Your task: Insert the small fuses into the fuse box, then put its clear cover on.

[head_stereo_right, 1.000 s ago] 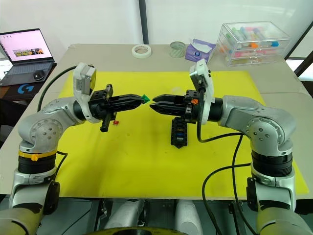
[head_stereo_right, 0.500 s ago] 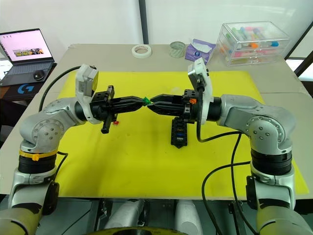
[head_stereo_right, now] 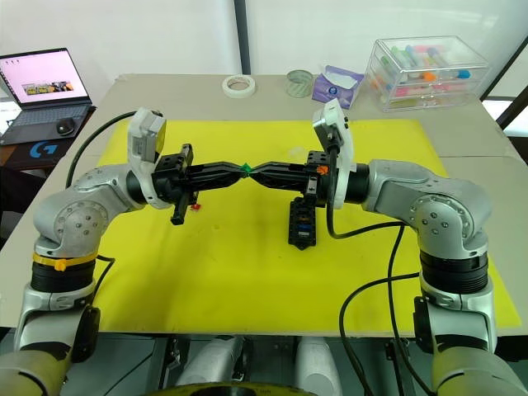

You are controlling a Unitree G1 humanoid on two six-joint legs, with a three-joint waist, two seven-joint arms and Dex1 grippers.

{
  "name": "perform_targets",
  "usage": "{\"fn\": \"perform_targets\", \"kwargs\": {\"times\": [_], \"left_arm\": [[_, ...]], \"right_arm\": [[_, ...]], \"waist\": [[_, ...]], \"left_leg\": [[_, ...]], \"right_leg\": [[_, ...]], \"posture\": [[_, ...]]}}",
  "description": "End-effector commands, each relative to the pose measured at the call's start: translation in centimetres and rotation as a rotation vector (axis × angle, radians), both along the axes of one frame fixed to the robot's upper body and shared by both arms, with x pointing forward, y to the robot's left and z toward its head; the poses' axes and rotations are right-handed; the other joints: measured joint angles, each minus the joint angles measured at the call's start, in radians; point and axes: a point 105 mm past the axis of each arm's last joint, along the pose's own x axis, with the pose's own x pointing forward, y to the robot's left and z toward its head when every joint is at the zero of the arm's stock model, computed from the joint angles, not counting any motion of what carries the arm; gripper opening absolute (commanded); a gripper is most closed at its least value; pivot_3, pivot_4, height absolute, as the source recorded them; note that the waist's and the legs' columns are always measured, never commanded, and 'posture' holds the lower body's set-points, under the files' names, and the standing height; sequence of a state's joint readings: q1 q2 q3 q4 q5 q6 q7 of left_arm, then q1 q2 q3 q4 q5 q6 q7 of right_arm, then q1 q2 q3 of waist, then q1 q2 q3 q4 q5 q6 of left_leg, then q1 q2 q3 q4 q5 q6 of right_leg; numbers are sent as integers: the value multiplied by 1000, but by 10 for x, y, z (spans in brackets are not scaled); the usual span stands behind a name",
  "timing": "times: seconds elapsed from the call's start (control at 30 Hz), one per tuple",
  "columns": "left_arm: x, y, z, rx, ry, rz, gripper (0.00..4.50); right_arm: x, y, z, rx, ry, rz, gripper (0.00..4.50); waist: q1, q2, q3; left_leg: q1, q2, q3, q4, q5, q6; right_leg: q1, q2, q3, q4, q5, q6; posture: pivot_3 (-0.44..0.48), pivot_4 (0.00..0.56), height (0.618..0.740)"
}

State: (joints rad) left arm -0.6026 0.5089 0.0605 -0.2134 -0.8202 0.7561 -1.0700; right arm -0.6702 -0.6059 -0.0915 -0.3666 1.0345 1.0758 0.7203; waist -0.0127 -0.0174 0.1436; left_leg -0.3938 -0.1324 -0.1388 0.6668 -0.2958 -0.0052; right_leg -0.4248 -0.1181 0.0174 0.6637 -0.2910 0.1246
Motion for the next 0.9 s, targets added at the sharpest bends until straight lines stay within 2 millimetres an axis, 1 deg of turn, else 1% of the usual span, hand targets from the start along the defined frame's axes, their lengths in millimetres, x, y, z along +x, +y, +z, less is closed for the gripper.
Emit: {"fn": "perform_targets", "kwargs": {"times": [0.03, 0.13, 0.23, 0.27, 0.33, 0.43, 0.47, 0.53, 0.57, 0.6, 0.67, 0.73, 0.77, 0.8, 0.87, 0.9], "left_arm": [[-7, -2, 9, -5, -46, -29, 0], [-7, -2, 7, 7, -40, -23, 0], [-6, 4, -3, 75, 12, -7, 739], [-6, 6, -5, 91, 21, -7, 1039], [-8, 9, -8, 104, 29, -8, 1793], [-12, 16, -14, 119, 35, 4, 2910], [-13, 18, -17, 122, 49, 13, 3205], [-14, 19, -22, 121, 101, 29, 3991], [-8, 22, -28, 99, 269, 78, 4355], [-5, 23, -35, 95, 389, 104, 4452], [-7, 18, -42, 43, 630, 61, 4452], [-7, 15, -42, 11, 702, 52, 4452], [-7, 13, -44, 16, 709, 58, 4452], [-8, 11, -44, 28, 681, 73, 4452], [-4, 6, -45, 93, 468, 161, 4452], [-10, 2, -48, 141, 391, 142, 4452]], "right_arm": [[-4, 2, 13, 29, -44, 23, 20], [-4, 1, 13, 29, -42, 27, 20], [-4, -3, 13, 2, -44, 28, 0], [-4, -5, 12, -7, -44, 27, 0], [-4, -8, 12, -18, -45, 26, 0], [-1, -17, 13, -66, -60, 6, 0], [0, -20, 12, -93, -68, -3, 0], [3, -26, 8, -164, -95, -22, 0], [6, -33, 3, -244, -131, -46, 0], [9, -39, -1, -302, -156, -58, 0], [15, -52, -7, -421, -209, -70, 0], [18, -58, -9, -480, -240, -66, 0], [19, -59, -10, -490, -248, -63, 0], [21, -60, -10, -494, -253, -63, 0], [22, -63, -10, -501, -256, -62, 0], [22, -64, -12, -514, -258, -61, 0]], "waist": [[0, 0, 0], [0, 0, 0], [-1, 0, 0], [-1, 0, 0], [-1, 0, 0], [1, 0, 0], [1, 0, 0], [3, 1, 0], [3, 1, 0], [4, 1, 1], [4, 1, 1], [1, 0, 1], [0, 0, 1], [-2, 0, 1], [-4, 0, 1], [-4, 0, 1]], "left_leg": [[0, 0, 0, 0, 0, 0], [0, 0, 0, 0, 0, 0], [0, 0, 0, 0, 0, 0], [0, 0, 0, 0, 0, 0], [0, 0, 0, -1, 0, 0], [0, 0, 0, -1, 0, 0], [0, 0, 0, -1, 0, 0], [0, 0, 0, -1, 0, 0], [0, 0, 0, -1, 0, 0], [0, 0, 0, 0, 0, 0], [0, 0, 0, 0, 0, 0], [0, 0, 0, 0, 0, 1], [0, 0, 0, 0, 0, 1], [0, 0, 0, 0, 0, 1], [0, 0, 1, -1, 0, 0], [0, 1, 2, -1, 0, 0]], "right_leg": [[0, 0, 0, 0, 0, 0], [0, 0, 0, 0, 0, 0], [0, 0, 0, 0, 0, 0], [0, 0, 0, 0, 0, 0], [0, 0, 0, 0, 0, 0], [0, 0, 0, 0, 0, 0], [0, 0, 0, -1, 0, 0], [0, 0, 0, -1, 0, 0], [0, 0, 0, -1, 0, 0], [0, 0, 0, -1, 0, 0], [0, 0, 0, 0, 0, 0], [0, 0, 0, 0, 0, 0], [0, 0, 0, 0, 0, 0], [-1, 0, 1, 1, 0, 0], [-2, 0, 1, 1, 0, 0], [-2, 0, 2, 1, 0, 0]], "posture": [[0, 150, 740], [0, 150, 740], [0, 150, 740], [0, 150, 740], [0, 150, 740], [0, 150, 740], [0, 150, 740], [0, 150, 740], [0, 150, 740], [0, 150, 740], [0, 150, 740], [0, 150, 740], [0, 150, 740], [0, 150, 740], [0, 150, 740], [0, 150, 740]]}}
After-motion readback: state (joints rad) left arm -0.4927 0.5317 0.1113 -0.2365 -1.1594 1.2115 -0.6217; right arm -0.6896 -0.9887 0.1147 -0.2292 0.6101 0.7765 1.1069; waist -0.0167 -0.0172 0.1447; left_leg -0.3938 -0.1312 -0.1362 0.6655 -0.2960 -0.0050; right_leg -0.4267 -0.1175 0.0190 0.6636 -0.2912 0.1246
